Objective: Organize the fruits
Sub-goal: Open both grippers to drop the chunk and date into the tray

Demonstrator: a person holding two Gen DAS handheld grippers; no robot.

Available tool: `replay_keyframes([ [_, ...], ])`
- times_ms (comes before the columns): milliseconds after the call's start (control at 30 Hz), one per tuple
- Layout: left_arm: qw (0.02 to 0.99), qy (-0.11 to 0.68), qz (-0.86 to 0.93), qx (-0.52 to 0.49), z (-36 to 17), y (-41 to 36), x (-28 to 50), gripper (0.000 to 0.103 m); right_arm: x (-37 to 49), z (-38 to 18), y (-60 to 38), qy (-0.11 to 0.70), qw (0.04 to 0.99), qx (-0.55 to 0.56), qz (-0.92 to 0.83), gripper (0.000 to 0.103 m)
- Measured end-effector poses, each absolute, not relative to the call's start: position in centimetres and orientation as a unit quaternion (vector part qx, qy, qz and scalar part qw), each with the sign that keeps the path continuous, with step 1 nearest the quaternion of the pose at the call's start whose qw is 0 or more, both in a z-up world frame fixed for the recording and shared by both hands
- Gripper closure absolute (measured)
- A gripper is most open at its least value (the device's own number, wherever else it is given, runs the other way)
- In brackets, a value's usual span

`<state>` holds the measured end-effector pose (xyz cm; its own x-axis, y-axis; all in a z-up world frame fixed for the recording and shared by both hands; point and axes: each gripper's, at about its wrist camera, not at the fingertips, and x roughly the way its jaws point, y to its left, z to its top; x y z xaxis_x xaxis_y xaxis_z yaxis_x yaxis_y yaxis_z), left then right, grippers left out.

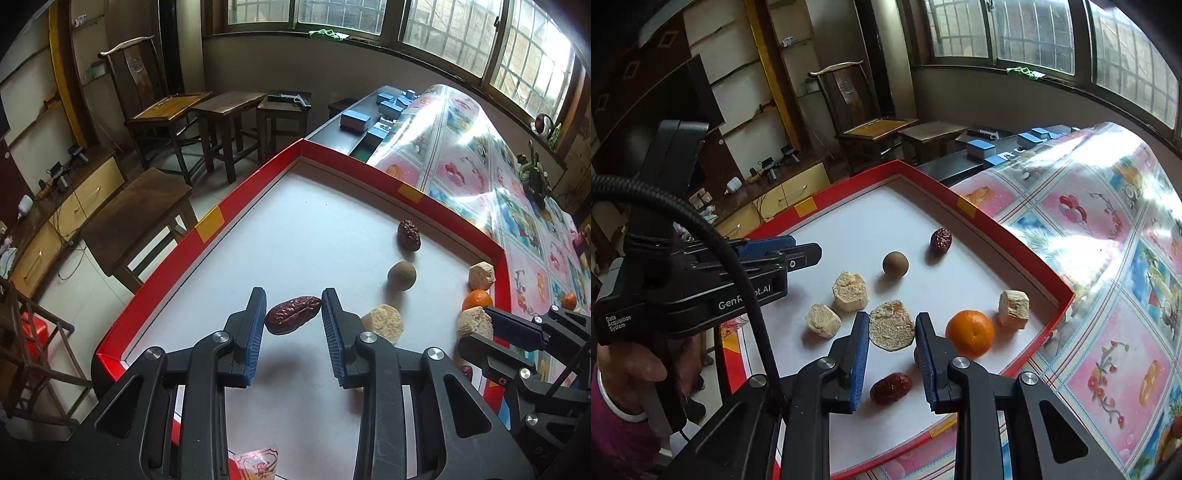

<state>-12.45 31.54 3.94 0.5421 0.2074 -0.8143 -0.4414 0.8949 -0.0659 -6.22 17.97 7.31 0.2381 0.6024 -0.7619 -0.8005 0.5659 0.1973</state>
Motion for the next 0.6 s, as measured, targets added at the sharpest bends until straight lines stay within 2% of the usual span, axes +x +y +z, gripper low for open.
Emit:
replay_keyframes([
  [600, 0.861, 0.445, 0.209, -0.131, 2.5, 32.1, -11.1, 0.073, -4.6, 3.8, 21.8, 0.437, 0.772, -0.169, 0.43, 0.078],
])
